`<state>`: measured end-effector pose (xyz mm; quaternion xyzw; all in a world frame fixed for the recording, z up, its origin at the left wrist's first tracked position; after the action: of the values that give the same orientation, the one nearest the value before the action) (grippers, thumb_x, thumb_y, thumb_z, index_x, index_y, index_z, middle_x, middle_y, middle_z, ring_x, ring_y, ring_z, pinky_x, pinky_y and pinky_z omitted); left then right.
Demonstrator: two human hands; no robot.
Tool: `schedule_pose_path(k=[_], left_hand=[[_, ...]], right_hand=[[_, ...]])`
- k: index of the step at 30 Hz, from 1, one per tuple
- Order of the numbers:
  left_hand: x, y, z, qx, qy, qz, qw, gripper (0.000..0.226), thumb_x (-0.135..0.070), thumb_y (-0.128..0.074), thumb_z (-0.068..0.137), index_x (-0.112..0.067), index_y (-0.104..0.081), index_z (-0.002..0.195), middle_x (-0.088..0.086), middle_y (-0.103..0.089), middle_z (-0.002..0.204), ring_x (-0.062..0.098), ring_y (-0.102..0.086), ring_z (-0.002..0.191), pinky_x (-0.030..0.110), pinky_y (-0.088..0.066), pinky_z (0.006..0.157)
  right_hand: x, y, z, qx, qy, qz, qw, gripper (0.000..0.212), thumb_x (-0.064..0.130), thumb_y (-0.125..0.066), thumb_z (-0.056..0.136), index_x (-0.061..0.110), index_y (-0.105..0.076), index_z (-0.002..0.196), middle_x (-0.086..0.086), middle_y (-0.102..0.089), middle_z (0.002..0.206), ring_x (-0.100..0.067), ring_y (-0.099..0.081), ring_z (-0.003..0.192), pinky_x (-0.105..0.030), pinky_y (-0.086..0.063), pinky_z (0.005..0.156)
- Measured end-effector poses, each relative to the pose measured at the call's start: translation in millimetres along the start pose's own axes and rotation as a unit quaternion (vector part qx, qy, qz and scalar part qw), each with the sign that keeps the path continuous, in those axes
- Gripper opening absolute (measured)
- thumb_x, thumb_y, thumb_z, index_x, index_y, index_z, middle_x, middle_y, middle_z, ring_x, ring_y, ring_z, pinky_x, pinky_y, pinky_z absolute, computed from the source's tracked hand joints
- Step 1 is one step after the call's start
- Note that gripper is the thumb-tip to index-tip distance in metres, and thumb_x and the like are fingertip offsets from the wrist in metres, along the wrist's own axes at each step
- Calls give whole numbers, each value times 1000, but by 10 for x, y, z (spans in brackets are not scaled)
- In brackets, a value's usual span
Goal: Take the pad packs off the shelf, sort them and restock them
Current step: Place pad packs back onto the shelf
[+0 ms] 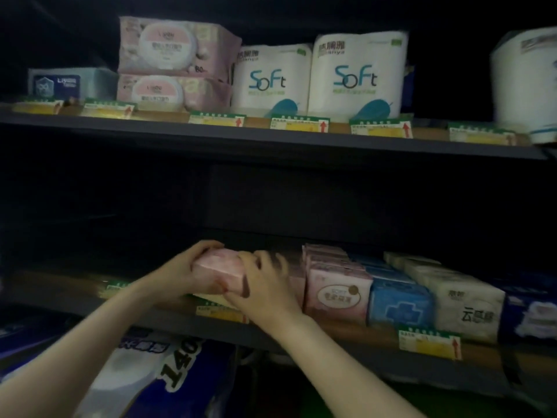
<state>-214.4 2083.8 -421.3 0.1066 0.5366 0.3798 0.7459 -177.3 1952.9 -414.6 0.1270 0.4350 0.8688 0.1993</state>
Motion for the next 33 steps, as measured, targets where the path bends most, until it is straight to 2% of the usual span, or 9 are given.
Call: schedule_pose_path(k=[3, 8, 11, 14, 20, 23, 27, 29, 33], left_hand=[[-6, 30, -9, 25, 30, -13, 999, 72, -50, -84, 50, -47, -45, 110, -8, -58, 112, 9, -62, 95, 16, -51, 68], [-121, -298, 141, 85, 54, 4, 995, 57, -34, -73, 76, -43, -41, 122, -11, -59, 112, 4, -61, 98, 20, -53, 77], [-210, -556, 267, 103, 24, 20, 994, 65, -27, -71, 81, -38, -36, 135, -12, -55, 119, 5, -55, 110, 28, -50, 93], [-224, -681, 342, 108, 18, 24, 994, 69, -24, -69, 83, -35, -31, 140, -9, -53, 124, 8, -52, 113, 31, -47, 97], [-189, -712, 335, 109, 19, 92, 990, 71, -33, -62, 88, -40, -19, 144, -5, -58, 121, 12, -58, 105, 32, -51, 91], [-190, -683, 331, 92, 26, 103, 990, 71, -31, -64, 87, -39, -21, 143, -2, -59, 118, 14, -62, 98, 32, -55, 84], [-154, -662, 312, 90, 39, 103, 990, 75, -28, -67, 85, -35, -22, 144, -2, -58, 117, 14, -63, 96, 32, -56, 81], [-156, -650, 290, 94, 45, 123, 987, 78, -27, -68, 84, -33, -20, 146, -5, -58, 114, 11, -62, 93, 27, -55, 79], [-219, -651, 266, 90, 49, 179, 978, 85, -22, -69, 83, -29, -16, 149, -15, -54, 92, 4, -57, 76, 13, -44, 58]], right_hand=[[-108, 21, -2, 42, -1, 63, 997, 63, 49, -55, 87, 23, -32, 140, -5, -41, 136, -23, -38, 126, -41, -14, 113], [-592, 229, 22, 124, -11, 93, 988, 65, 52, -63, 81, 28, -40, 137, -2, -50, 128, -21, -47, 118, -39, -37, 102], [-895, 271, 9, 141, -29, 52, 988, 62, 47, -64, 81, 27, -42, 136, -2, -52, 128, -20, -48, 118, -33, -39, 97], [-1009, 254, -3, 141, -27, 22, 989, 58, 46, -63, 82, 28, -41, 133, -2, -52, 126, -20, -45, 119, -33, -33, 99], [-995, 203, 13, 140, -3, 38, 989, 51, 41, -62, 83, 34, -35, 126, -2, -52, 121, -19, -44, 114, -35, -29, 100], [-1002, 188, 33, 136, 3, 40, 990, 46, 42, -62, 83, 38, -35, 121, -2, -53, 116, -20, -45, 112, -37, -27, 101], [-957, 189, 73, 141, 19, 35, 989, 42, 37, -62, 84, 35, -38, 119, 0, -57, 110, -18, -48, 110, -41, -11, 112], [-916, 212, 88, 146, 29, 27, 989, 42, 34, -63, 85, 32, -39, 119, 2, -59, 107, -17, -49, 108, -42, -9, 113], [-908, 212, 73, 134, 41, 21, 990, 40, 35, -63, 84, 32, -38, 116, 0, -58, 105, -19, -50, 105, -42, -9, 114]])
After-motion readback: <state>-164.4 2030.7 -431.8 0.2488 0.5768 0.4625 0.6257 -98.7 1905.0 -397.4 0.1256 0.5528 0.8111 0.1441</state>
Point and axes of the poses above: each hand's wrist, its own z-axis towards the middle knuckle, its own y-axis out of the back of the hand, x = y × z, the point moved 8 cm from there along z, towards the middle knuckle
